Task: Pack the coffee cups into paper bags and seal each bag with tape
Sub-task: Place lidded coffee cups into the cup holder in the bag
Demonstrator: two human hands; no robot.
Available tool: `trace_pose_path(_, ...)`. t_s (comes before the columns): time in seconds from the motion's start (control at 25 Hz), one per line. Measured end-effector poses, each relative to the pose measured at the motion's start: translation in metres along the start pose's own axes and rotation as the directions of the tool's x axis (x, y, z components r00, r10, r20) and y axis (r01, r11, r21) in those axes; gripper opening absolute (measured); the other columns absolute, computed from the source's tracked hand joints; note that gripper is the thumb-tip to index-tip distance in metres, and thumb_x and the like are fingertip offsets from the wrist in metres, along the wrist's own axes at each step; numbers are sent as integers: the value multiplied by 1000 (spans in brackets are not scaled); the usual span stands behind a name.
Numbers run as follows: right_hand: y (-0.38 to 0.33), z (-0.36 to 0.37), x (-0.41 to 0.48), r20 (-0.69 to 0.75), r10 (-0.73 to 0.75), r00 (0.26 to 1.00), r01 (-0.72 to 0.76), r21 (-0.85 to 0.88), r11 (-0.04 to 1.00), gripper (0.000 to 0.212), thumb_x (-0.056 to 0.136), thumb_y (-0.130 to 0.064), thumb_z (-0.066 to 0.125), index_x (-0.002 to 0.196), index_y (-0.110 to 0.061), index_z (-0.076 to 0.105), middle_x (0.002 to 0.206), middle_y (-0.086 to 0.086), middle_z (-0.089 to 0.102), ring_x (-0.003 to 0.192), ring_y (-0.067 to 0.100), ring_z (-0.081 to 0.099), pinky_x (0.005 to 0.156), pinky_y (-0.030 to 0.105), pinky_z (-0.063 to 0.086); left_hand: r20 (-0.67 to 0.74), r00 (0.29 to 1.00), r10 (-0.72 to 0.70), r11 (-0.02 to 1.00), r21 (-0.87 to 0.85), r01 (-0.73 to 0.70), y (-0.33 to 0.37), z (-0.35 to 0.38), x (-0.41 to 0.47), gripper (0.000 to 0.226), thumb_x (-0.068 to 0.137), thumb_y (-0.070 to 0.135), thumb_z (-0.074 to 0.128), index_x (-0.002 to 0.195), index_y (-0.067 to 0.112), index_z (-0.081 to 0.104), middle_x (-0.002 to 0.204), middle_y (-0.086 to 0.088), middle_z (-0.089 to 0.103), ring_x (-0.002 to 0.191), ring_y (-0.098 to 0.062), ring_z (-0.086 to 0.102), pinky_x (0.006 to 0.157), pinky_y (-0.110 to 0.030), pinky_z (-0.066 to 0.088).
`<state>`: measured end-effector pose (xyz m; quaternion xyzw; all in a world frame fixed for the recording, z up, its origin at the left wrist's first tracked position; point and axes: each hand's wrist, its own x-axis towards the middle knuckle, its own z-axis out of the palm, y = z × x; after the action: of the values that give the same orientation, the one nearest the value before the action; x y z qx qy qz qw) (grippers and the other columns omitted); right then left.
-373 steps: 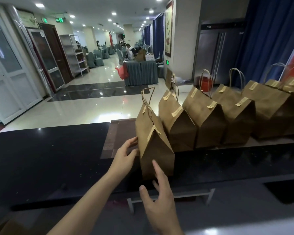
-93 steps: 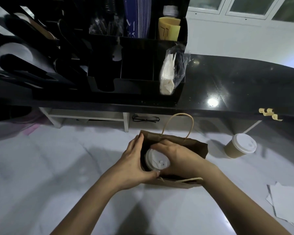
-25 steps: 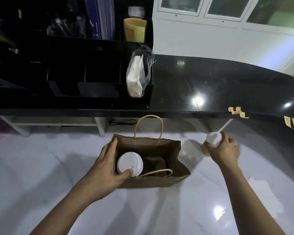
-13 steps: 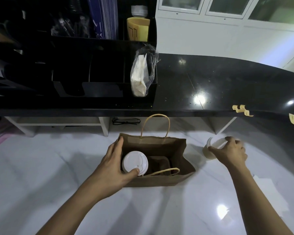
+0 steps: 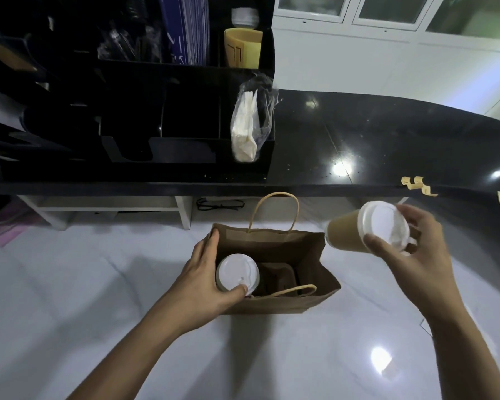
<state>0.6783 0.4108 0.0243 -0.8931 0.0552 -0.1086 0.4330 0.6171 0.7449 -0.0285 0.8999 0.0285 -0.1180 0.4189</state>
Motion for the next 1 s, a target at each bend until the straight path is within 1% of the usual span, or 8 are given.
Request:
trace_pose_path(0.08, -21, -7, -11, -11, -55, 998, 56, 81, 995, 73, 72, -45, 78, 136, -34, 46, 138, -4, 48, 115, 17, 51, 80, 26, 47, 20, 1000, -8, 1000, -12, 9, 0, -3, 0, 120, 78, 57, 73, 157, 38, -16, 160, 29, -7, 151, -9, 14, 115, -31, 33)
trace_pose_path(0.2, -47, -16, -26, -11, -129, 992, 129, 183, 975, 65, 72, -44, 72, 133, -38, 48, 129, -13, 53, 115, 10, 54, 84, 31, 51, 40, 999, -11, 1000, -18, 11, 1, -4, 1, 122, 77, 56, 75, 157, 36, -15, 160, 27, -6, 150, -10, 15, 117, -32, 32)
trace_pose_path(0.36, -63, -12, -41, 168, -229, 959, 177, 279, 944, 73, 66, -50, 71, 134, -32, 51, 125, -18, 57, 115, 7, 56, 81, 31, 57, 30, 1000, -9, 1000, -19, 9, 1, -3, 1, 124, 76, 59, 76, 158, 35, -14, 161, 26, -6, 151, -9, 13, 118, -30, 28)
trace_pose_path(0.44, -63, -1, -46, 286, -263, 921, 209, 206, 956, 70, 68, -48, 76, 133, -39, 51, 129, -19, 54, 118, 6, 54, 87, 29, 52, 30, 1000, -8, 1000, -17, 8, 1, -3, 0, 124, 75, 59, 76, 158, 35, -14, 162, 26, -7, 151, -8, 12, 118, -29, 27)
trace_pose_path(0.56, -63, 19, -47, 436, -253, 864, 253, 60, 966, 67, 71, -50, 82, 130, -49, 48, 131, -28, 48, 123, -2, 47, 89, 19, 43, 22, 1000, 9, 1000, -8, -9, 0, -2, 0, 123, 75, 59, 74, 158, 34, -13, 162, 25, -7, 151, -5, 10, 118, -27, 26)
trace_pose_path(0.76, -61, 39, -38, 611, -179, 771, 310, -115, 944, 74, 68, -65, 74, 134, -51, 43, 126, -32, 45, 119, -1, 49, 92, 24, 48, 23, 1000, 7, 1000, -12, -6, 1, -2, -1, 124, 74, 58, 74, 158, 34, -13, 162, 25, -8, 151, -4, 7, 119, -28, 25)
trace_pose_path(0.88, -58, 45, -31, 638, -128, 759, 356, -243, 903, 76, 70, -60, 76, 137, -48, 41, 126, -30, 43, 116, 2, 48, 89, 22, 47, 32, 999, 12, 1000, -4, -12, 1, -1, -2, 123, 76, 57, 74, 157, 35, -15, 162, 25, -10, 152, -4, 5, 120, -28, 23)
trace_pose_path(1.0, -57, 47, -26, 631, -86, 771, 412, -392, 823, 76, 75, -47, 79, 140, -42, 40, 131, -17, 40, 113, 13, 52, 86, 24, 48, 38, 999, 11, 1000, -6, -11, 1, -1, -4, 121, 78, 56, 74, 157, 37, -16, 162, 26, -13, 152, -5, 4, 119, -28, 24)
